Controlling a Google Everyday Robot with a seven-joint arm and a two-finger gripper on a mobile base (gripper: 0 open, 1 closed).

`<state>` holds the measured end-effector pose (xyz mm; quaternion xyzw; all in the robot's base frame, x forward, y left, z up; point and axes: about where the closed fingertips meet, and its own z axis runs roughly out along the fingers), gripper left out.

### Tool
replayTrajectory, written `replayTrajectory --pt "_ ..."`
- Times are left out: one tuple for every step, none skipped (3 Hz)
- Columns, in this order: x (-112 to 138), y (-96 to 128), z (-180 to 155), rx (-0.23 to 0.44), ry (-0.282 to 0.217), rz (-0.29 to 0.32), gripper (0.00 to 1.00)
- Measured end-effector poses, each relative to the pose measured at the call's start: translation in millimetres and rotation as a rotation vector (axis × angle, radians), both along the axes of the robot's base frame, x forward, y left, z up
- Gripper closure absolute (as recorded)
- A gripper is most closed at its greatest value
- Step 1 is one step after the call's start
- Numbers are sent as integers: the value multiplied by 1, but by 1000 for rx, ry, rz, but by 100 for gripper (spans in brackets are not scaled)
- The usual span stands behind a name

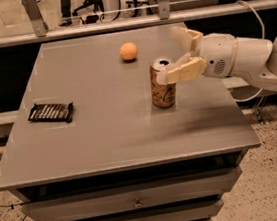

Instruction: Place orange can upright

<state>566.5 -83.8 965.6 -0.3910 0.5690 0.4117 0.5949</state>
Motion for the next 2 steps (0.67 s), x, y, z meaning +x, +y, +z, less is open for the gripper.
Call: replayTrajectory --pt "-11 -19 30 -70 -58 -44 0" --pt "-36 -48 87 -157 -165 -147 0"
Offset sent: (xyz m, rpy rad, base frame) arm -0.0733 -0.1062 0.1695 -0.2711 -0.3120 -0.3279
